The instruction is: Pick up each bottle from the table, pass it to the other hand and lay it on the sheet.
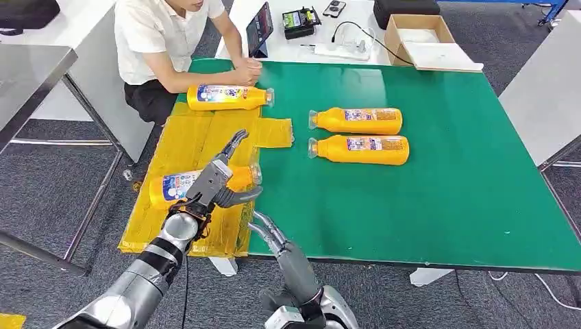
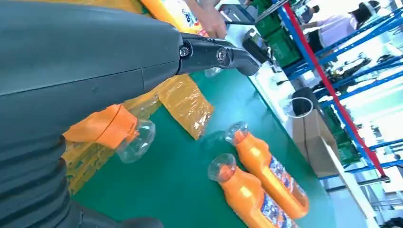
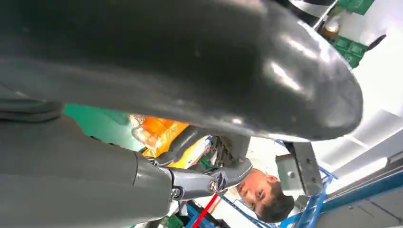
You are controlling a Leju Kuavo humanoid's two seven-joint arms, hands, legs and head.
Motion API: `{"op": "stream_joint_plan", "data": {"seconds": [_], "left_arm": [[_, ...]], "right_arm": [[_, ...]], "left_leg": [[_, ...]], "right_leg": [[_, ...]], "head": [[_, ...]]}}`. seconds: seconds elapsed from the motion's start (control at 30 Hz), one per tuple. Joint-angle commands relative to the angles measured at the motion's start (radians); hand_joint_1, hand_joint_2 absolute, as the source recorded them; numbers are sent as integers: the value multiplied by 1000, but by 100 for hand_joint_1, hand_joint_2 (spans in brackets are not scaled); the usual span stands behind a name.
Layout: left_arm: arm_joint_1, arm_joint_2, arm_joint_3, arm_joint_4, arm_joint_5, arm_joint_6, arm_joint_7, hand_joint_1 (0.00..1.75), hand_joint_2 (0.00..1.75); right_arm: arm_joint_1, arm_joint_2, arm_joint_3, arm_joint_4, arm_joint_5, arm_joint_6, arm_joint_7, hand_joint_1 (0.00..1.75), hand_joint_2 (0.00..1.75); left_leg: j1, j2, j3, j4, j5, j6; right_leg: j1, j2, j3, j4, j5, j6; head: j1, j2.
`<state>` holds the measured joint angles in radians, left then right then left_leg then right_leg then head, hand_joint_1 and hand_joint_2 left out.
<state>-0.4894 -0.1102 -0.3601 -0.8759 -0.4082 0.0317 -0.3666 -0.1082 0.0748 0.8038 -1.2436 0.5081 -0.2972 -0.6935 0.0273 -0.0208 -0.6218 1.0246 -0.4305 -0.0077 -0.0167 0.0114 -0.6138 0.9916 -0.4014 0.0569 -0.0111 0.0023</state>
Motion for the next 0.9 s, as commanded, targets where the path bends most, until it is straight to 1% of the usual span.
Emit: {"op": "stream_joint_plan", "data": {"seconds": [0.03,0.1,0.2,0.3,0.33,0.37,0.4,0.43,0.47,0.5,0.53,0.57,0.6,0.63,0.67,0.7,0.73,0.77,0.8,0.83,0.87,0.9], "left_arm": [[-15,11,-18,-2,18,-2,1,0,175],[22,11,-24,-68,74,17,-22,0,175],[67,9,-21,-142,118,79,3,0,175],[126,7,-22,-218,144,132,-6,0,175],[156,5,-26,-260,152,151,-17,0,175],[192,6,-32,-309,156,176,-27,0,175],[246,14,-50,-385,134,224,-42,0,175],[293,29,-72,-447,119,246,-46,0,175],[356,53,-99,-522,83,281,-49,0,175],[382,64,-109,-552,71,294,-50,0,175],[443,79,-119,-610,47,332,-50,0,175],[479,92,-126,-643,22,358,-53,0,175],[518,98,-126,-675,4,384,-57,0,175],[540,97,-122,-693,-2,397,-60,0,175],[557,92,-119,-710,-4,405,-64,0,175],[559,87,-120,-719,23,396,-75,0,175],[559,81,-120,-724,31,396,-77,0,175],[545,83,-128,-722,46,380,-85,0,175],[540,84,-130,-720,52,374,-86,0,175],[534,86,-131,-718,68,362,-92,0,175],[534,88,-131,-718,71,362,-94,0,175],[534,93,-134,-718,73,359,-97,0,175]], "right_arm": [[-19,-26,25,28,2,-3,-1,0,0],[-12,-28,24,21,5,-7,-3,0,0],[6,-33,20,5,9,-17,-1,0,0],[35,-40,12,-29,21,-53,-5,0,0],[45,-51,19,-64,14,-92,-5,0,175],[54,-56,14,-87,6,-128,-5,0,175],[72,-67,1,-136,3,-196,-5,0,175],[90,-75,-23,-186,-8,-252,-5,0,175],[118,-80,-76,-255,-20,-324,-5,0,175],[127,-86,-98,-279,-22,-335,-5,0,175],[163,-70,-186,-347,-30,-401,-5,0,175],[188,-57,-254,-390,-40,-401,-5,0,175],[206,-51,-317,-439,-110,-384,-5,0,175],[221,-28,-380,-457,-170,-371,-4,0,175],[224,1,-458,-452,-162,-401,-2,0,175],[214,3,-509,-430,-151,-394,11,0,175],[193,-8,-558,-378,-84,-390,44,0,175],[158,-29,-609,-292,7,-401,59,0,175],[140,-41,-625,-253,5,-399,54,0,175],[108,-45,-669,-195,-23,-391,24,0,175],[90,-50,-690,-163,-30,-389,1,0,175],[79,-52,-705,-158,-45,-391,-5,0,175]], "left_leg": [[-1,3,5,-1,-2,2],[-1,3,5,-1,-2,2],[0,2,3,-1,-1,2],[0,2,5,-1,-2,2],[-1,2,3,-1,-1,2],[-1,3,5,-1,-2,2],[-1,2,3,-1,-2,2],[-1,3,4,-1,-2,2],[-1,3,3,-1,-3,2],[-1,4,4,-1,-4,3],[-2,4,3,-1,-3,2],[-2,6,8,-1,-6,4],[-1,3,2,0,-3,2],[-2,5,4,-1,-5,3],[-2,5,5,0,-5,3],[-1,3,3,0,-5,2],[-1,2,1,0,-4,2],[-1,2,2,0,-4,2],[-1,1,4,-1,-5,3],[-1,1,2,-1,-3,3],[-1,2,4,-2,-3,4],[-1,2,2,-2,-3,3]], "right_leg": [[0,0,5,-1,-1,-2],[1,0,5,-1,-1,-2],[0,0,3,-1,-1,-1],[1,-1,4,-1,-2,-2],[0,0,2,-1,-1,-1],[0,0,4,-1,-2,-2],[0,0,2,-1,-1,-1],[0,0,4,-1,-2,-2],[0,1,2,-1,-2,-1],[0,2,3,-1,-2,-2],[-1,2,1,0,-2,-1],[0,2,7,-1,-4,-3],[-1,1,1,0,-2,-1],[-1,2,3,0,-3,-1],[-1,2,3,0,-4,-2],[-1,1,2,0,-3,-2],[-1,0,0,-1,-2,-2],[0,-1,2,-1,-3,-2],[0,-2,4,-2,-3,-3],[0,-1,2,-3,-1,-2],[0,-1,4,-4,-1,-2],[0,0,2,-3,-1,-2]], "head": [[0,0],[0,0],[0,0],[0,0],[0,0],[0,0],[0,0],[0,0],[0,0],[0,0],[0,0],[0,0],[0,0],[0,0],[0,0],[0,0],[0,0],[0,0],[0,0],[-1,0],[0,0],[0,0]]}}
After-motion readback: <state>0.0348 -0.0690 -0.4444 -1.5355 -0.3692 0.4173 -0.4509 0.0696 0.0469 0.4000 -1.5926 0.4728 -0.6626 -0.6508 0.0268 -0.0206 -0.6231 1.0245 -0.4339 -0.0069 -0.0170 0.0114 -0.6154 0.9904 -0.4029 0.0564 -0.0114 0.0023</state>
